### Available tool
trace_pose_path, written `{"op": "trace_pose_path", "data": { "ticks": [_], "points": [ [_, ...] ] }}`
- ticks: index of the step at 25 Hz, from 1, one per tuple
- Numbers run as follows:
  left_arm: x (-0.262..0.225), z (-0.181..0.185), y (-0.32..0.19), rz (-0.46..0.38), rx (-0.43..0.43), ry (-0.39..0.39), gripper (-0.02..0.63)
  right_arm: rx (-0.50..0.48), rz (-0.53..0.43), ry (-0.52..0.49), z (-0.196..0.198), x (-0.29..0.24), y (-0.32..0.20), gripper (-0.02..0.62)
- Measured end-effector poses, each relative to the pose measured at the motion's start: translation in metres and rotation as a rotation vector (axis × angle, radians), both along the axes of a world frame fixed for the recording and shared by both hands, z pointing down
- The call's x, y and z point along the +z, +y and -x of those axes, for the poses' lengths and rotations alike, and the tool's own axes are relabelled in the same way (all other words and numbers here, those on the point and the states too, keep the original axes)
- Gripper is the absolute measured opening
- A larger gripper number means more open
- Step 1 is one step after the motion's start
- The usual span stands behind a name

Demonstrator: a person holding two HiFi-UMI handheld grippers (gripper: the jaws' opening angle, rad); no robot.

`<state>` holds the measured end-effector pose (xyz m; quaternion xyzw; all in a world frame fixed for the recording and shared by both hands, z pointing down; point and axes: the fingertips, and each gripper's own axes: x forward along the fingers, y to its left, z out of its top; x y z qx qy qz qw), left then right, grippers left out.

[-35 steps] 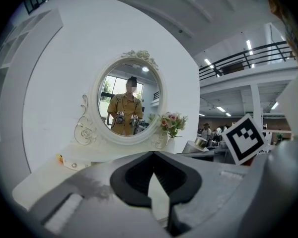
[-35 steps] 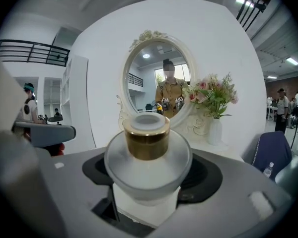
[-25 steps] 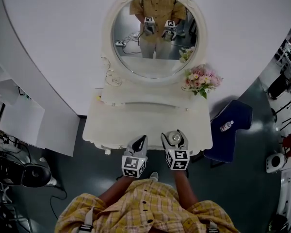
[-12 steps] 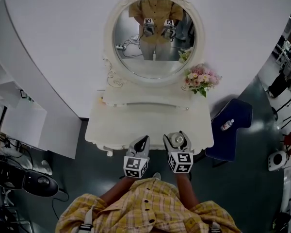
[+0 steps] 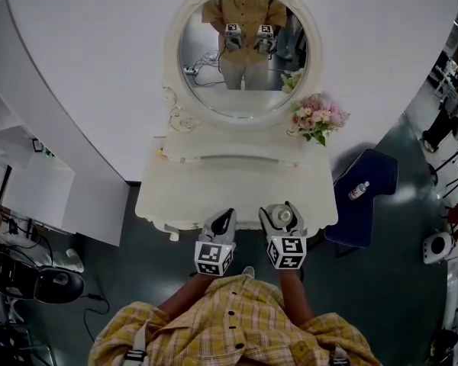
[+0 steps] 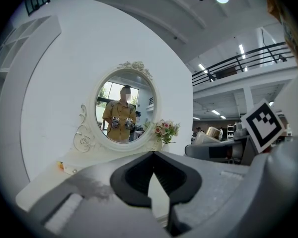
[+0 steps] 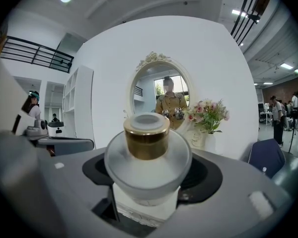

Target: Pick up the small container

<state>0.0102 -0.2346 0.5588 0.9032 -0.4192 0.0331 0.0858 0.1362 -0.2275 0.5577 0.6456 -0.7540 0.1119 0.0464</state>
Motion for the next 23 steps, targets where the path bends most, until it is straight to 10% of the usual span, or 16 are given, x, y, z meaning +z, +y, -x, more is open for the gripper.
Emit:
{"op": "trace_pose_path", "data": {
  "ticks": [23],
  "points": [
    [0.0011,0.0100,0.0055,-0.011,0.017,0.009,0.000,0.019,-0.018,0.007,0.0080,-0.0042,0.0076,0.341]
  ]
}}
